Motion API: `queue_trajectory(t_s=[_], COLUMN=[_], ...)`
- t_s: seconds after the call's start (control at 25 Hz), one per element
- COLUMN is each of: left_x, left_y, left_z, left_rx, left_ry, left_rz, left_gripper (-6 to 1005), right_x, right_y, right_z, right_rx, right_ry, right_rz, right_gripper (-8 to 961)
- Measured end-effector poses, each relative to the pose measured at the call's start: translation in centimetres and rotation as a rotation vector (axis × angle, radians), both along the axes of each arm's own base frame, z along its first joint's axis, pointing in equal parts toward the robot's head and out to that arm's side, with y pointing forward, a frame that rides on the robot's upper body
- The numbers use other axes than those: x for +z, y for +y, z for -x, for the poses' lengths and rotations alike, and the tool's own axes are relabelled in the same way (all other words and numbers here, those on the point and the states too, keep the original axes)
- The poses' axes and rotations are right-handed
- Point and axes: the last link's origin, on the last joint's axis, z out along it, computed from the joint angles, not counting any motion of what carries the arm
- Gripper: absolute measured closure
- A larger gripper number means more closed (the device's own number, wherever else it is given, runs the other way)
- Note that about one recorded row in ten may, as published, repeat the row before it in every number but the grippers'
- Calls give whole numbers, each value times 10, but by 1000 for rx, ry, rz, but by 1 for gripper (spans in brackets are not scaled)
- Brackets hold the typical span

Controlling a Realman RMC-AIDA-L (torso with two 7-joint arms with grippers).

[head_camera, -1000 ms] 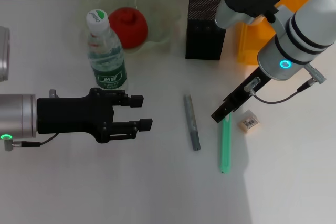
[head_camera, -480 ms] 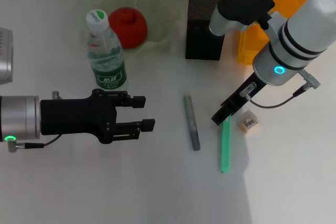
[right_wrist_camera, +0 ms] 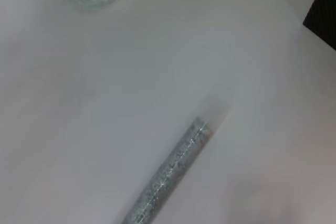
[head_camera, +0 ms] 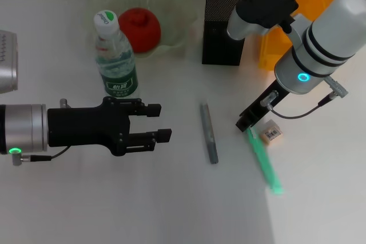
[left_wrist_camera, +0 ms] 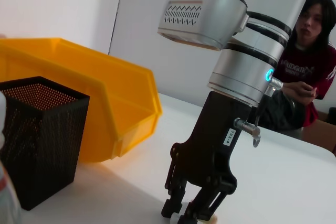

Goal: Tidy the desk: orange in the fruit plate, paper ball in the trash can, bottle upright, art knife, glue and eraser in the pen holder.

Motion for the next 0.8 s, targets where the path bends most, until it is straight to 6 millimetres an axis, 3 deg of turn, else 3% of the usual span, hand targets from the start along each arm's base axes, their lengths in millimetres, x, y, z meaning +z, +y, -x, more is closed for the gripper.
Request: queue_trajectory(t_s=[0.2,0.44,0.8], left_x=[-3,-5,-6], left_y=[1,2,3], left_z=[-1,-1,0], left_rx=[3,7,11], left_ry=[2,9,14], left_rz=[-7,-12,-18], left_gripper=[380,381,381], right_x=[0,0,0], right_y=[0,0,-1], right_z=[0,0,0], right_rx=[-1,1,-2], right_ry=[-1,1,0], right_rz=[0,-2,2], right_gripper=[582,759,765])
